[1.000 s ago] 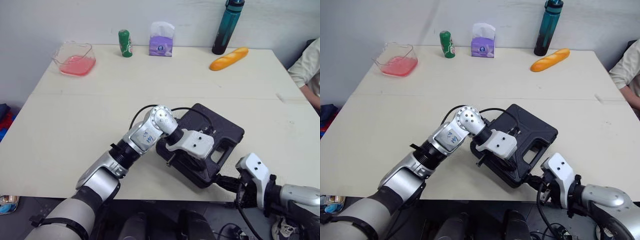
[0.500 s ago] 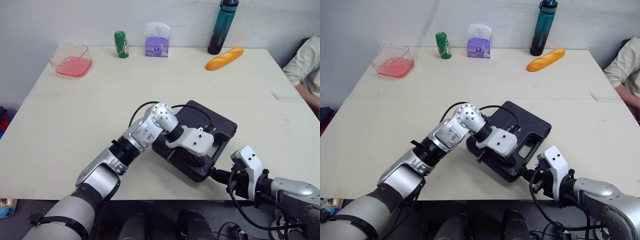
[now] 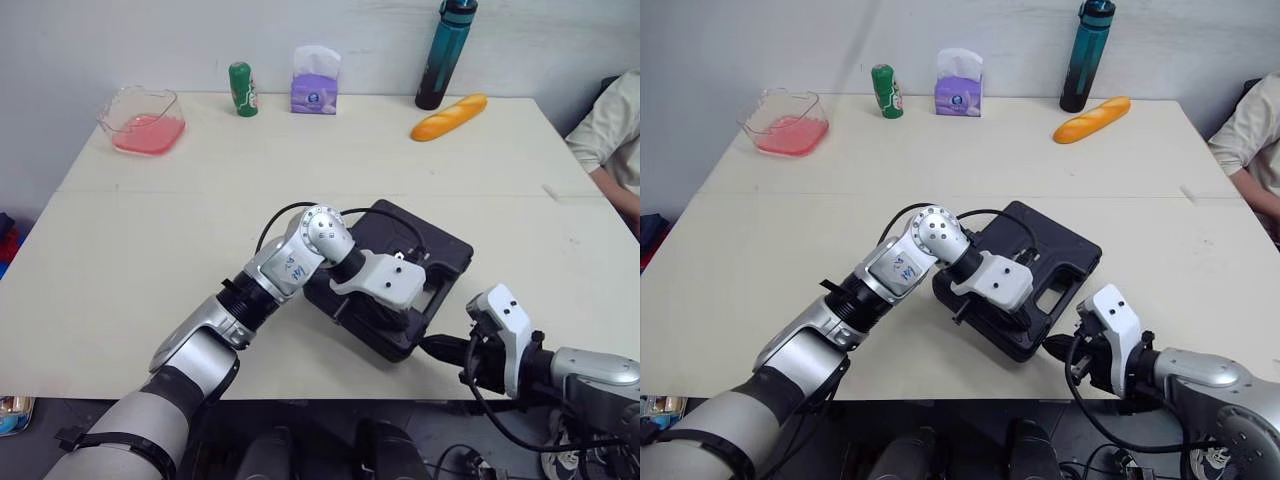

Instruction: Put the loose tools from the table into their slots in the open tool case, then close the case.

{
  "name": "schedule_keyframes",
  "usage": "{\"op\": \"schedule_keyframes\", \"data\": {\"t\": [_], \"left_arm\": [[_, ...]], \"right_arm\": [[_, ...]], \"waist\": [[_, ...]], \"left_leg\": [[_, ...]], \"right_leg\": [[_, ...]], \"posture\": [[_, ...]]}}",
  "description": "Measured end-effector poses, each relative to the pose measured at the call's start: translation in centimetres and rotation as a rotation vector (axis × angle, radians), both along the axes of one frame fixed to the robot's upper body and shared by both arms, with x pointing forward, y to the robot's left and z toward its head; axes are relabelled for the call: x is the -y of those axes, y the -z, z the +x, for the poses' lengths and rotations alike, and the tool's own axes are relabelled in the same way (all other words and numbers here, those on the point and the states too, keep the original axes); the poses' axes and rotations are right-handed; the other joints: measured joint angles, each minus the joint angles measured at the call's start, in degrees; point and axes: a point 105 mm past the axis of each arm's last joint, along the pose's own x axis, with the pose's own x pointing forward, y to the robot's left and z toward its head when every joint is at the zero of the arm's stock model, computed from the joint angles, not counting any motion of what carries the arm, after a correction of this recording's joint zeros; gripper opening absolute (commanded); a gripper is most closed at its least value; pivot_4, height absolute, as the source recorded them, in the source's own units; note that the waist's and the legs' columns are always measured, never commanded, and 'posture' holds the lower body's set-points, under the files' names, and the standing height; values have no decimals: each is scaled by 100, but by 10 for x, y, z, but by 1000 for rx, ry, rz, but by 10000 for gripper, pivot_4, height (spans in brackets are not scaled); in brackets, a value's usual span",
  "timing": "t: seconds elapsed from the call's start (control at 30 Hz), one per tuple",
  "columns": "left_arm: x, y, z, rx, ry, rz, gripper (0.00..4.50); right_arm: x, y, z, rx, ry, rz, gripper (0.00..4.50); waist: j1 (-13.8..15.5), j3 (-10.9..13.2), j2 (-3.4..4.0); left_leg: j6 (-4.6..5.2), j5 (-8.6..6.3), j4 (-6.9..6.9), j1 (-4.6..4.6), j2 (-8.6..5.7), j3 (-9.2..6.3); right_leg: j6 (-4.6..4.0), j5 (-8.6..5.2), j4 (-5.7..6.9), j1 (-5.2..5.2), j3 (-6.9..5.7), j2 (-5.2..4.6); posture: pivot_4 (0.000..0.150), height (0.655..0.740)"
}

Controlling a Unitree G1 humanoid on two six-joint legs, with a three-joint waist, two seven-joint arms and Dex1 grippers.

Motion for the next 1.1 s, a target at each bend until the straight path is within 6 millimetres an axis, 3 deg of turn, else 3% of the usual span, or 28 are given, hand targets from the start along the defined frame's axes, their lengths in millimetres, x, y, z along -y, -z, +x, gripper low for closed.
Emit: {"op": "schedule_keyframes", "data": {"t": [0.3,0.33,0.43,0.5,0.63,0.73,0.8,1.1], "left_arm": [[1,0,1,-8,-18,-20,630],[1,-1,2,-36,-37,-34,6742],[-11,-1,8,-309,-182,-129,17706],[-37,-17,13,-480,-243,-202,26780],[-108,-58,29,-528,-402,-338,44800],[-159,-65,17,-550,-493,-377,45000],[-195,-72,8,-568,-601,-405,45000],[-297,-99,-6,-421,-1042,-550,45000]], "right_arm": [[2,-4,0,12,-20,-28,0],[4,-4,-1,16,-26,-34,3161],[6,-20,-22,62,-143,-48,14103],[18,-34,-30,108,-157,-45,23879],[51,-63,-33,194,-94,-65,43981],[73,-79,-42,203,-73,-72,44867],[96,-92,-45,225,-19,-87,44867],[150,-115,-32,333,94,-216,44867]], "waist": [[23,0,0],[25,0,0],[45,11,32],[17,39,15],[-24,49,23],[12,59,30],[13,82,16],[14,109,50]], "left_leg": [[6,-3,-1,-2,-2,-2],[7,-4,-1,-4,-2,-3],[13,-4,-7,-28,-10,-9],[3,3,-6,-45,-6,-10],[-4,7,-8,-39,-5,-6],[-4,4,-12,-27,-4,-8],[-5,2,-9,-26,-1,-12],[-44,-20,-26,-24,-17,-30]], "right_leg": [[1,0,-6,1,-1,-5],[2,1,-8,1,-2,-5],[7,3,-14,-15,-11,-5],[8,4,5,-28,-21,9],[8,4,9,-24,-25,30],[8,4,0,-7,-18,55],[9,5,-6,-3,-13,22],[7,3,-21,-5,-27,-1]], "posture": [[1500,7400],[1500,7400],[1500,7400],[1500,7400],[1500,7400],[1500,7400],[1500,7400],[1500,7400]]}}
